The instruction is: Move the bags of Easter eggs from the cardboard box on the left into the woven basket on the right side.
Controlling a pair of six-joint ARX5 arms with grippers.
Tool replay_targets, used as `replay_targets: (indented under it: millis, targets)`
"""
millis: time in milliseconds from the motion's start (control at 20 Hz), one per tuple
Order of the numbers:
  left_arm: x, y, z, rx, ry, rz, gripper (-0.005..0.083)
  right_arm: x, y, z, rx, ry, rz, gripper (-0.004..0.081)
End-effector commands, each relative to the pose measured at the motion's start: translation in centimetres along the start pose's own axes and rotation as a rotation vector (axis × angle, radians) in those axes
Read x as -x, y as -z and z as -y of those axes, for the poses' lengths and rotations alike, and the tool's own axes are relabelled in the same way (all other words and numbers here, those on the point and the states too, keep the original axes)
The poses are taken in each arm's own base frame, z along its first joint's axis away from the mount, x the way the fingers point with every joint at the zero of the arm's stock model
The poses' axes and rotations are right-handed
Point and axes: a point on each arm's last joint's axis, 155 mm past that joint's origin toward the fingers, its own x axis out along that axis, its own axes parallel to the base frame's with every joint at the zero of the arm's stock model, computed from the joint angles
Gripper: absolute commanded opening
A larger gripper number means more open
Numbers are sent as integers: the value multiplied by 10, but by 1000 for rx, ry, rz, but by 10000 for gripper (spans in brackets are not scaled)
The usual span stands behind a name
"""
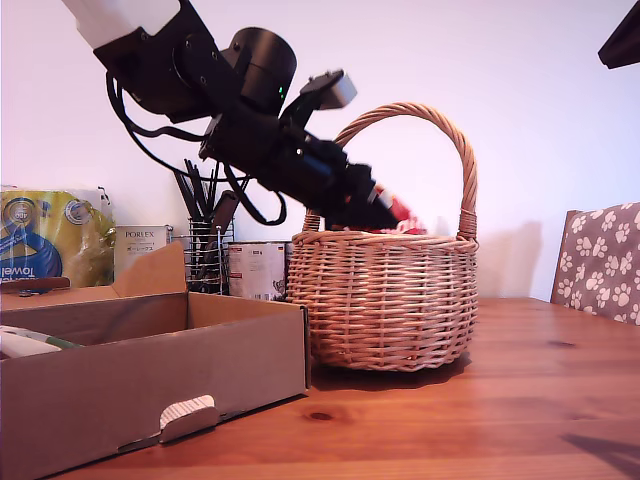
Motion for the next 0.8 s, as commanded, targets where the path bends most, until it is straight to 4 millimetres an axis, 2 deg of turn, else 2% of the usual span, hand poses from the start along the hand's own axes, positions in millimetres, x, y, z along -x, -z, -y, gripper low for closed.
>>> replay_targets:
  millis: [0,100,250,350,450,600,750]
  targets:
    - [-8,19,-4,-10,-22,-40,-21,-2,5,0,1,-5,-8,-13]
    - [-7,14,-12,-25,-52,-41,12,-2,5,0,0,-5,-9,-13]
    - [-5,9,-26,-32,-120,-55,257,-2,5,0,0,-5,-11,-13]
    - [-3,8,-41,-63,-208,-89,341,-2,6,0,-1,-5,-12,-13]
    - [1,13,-53,-116,-285,-145,343,-2,6,0,-1,-5,-12,-13]
    - [5,14,-58,-147,-335,-191,343,-2,6,-1,0,-5,-11,-13]
    - [17,-2,-56,-150,-338,-183,343,-2,6,-1,0,-5,-11,-13]
